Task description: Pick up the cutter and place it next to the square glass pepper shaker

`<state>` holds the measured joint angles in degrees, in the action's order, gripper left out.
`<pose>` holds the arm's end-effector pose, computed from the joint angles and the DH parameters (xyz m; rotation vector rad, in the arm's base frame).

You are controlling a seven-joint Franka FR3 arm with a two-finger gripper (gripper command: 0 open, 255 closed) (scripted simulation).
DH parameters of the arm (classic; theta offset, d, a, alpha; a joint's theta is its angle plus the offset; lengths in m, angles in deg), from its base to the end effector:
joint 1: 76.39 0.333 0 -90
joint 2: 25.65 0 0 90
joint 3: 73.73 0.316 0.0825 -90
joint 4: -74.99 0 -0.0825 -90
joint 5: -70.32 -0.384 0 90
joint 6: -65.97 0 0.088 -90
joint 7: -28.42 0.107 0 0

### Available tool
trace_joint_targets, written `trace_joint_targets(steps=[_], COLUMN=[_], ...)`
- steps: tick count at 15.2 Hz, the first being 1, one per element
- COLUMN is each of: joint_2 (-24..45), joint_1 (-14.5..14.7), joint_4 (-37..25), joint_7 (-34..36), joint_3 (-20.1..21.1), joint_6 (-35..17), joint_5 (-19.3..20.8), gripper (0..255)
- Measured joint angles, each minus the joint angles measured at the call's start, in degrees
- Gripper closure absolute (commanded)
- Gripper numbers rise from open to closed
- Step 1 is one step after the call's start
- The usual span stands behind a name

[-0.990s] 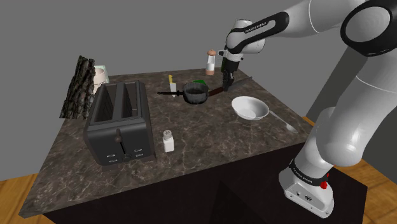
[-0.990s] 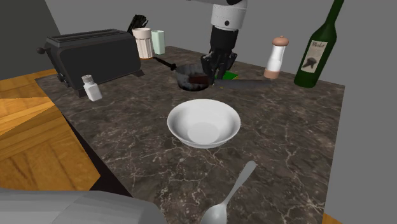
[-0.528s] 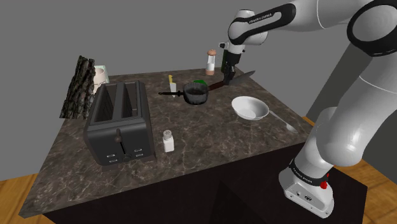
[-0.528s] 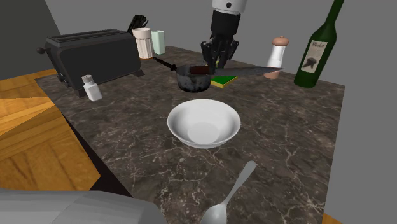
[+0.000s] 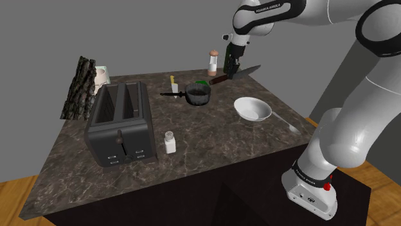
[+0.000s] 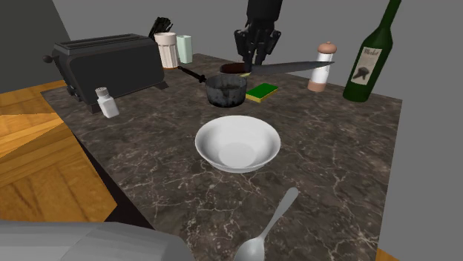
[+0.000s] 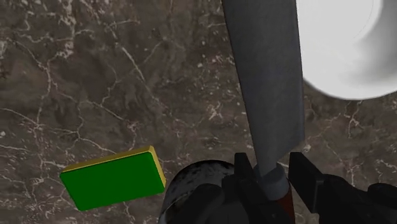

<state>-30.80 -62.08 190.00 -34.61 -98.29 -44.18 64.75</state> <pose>0.5247 -0.0932 0.4919 -2.7393 -1.3048 -0.1119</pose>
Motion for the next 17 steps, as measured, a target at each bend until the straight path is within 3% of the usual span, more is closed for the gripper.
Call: trace_joint_targets(steps=[8,17], joint_2=[-12.53,-23.64], joint_1=[2.37,5.56], joint_4=[12.16,22.99], joint_7=[10.26,22.65], joint_3=[6.08,15.24], joint_6=[-1.22,-1.99], joint_5=[3.64,2.94], gripper=[255,255])
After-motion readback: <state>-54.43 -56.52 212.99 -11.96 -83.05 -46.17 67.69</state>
